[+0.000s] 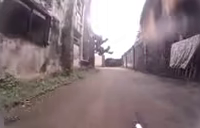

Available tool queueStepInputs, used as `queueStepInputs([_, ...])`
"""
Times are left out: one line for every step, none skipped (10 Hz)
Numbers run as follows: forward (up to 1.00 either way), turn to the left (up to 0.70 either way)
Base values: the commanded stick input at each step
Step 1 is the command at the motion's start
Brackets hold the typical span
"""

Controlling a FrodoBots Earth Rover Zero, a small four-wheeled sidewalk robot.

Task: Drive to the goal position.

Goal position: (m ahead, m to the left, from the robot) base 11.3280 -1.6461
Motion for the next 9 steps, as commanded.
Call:
queueStepInputs([0.7,-0.35])
queueStepInputs([0.7,-0.15])
queueStepInputs([0.7,0.0])
queueStepInputs([0.7,0.0])
queueStepInputs([0.7,0.0])
queueStepInputs([0.7,0.0])
queueStepInputs([0.7,0.0])
queueStepInputs([0.7,0.0])
queueStepInputs([0.7,0.0])
